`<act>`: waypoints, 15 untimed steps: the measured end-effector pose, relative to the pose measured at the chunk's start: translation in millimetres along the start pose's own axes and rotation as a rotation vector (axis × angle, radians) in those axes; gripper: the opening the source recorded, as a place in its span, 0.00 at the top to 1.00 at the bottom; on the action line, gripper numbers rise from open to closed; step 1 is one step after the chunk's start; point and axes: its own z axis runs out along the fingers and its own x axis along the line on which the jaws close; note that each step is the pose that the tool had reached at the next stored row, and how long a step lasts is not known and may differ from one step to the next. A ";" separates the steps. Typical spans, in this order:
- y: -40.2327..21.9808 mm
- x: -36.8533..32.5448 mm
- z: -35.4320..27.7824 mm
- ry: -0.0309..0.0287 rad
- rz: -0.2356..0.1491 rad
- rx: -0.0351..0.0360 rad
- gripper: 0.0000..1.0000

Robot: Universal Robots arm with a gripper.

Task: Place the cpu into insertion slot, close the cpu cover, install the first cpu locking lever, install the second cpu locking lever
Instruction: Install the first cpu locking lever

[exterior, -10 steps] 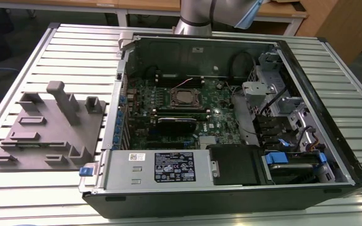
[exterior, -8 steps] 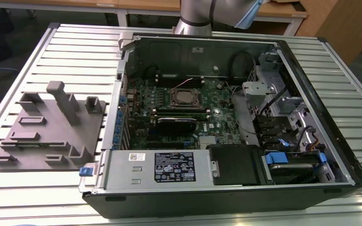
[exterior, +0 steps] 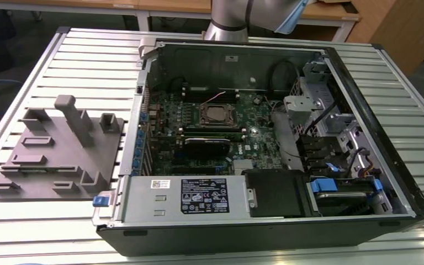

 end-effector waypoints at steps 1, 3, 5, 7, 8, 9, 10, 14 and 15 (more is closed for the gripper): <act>0.0 0.0 0.0 0.0000 0.000 0.0000 0.90; 0.0 0.0 0.0 0.0000 0.000 0.0000 0.90; 0.0 0.0 0.0 0.0000 0.000 0.0000 0.90; 0.0 0.0 0.0 0.0000 0.000 0.0001 0.90; 0.0 0.0 0.4 0.0000 0.000 0.0000 0.90; -0.2 0.0 1.7 -0.0002 0.000 0.0013 0.90; -0.5 0.0 3.3 -0.0006 0.000 0.0023 0.90; -1.8 0.0 10.5 -0.0008 0.000 0.0036 0.90; -2.2 0.1 12.3 -0.0010 0.000 0.0039 0.90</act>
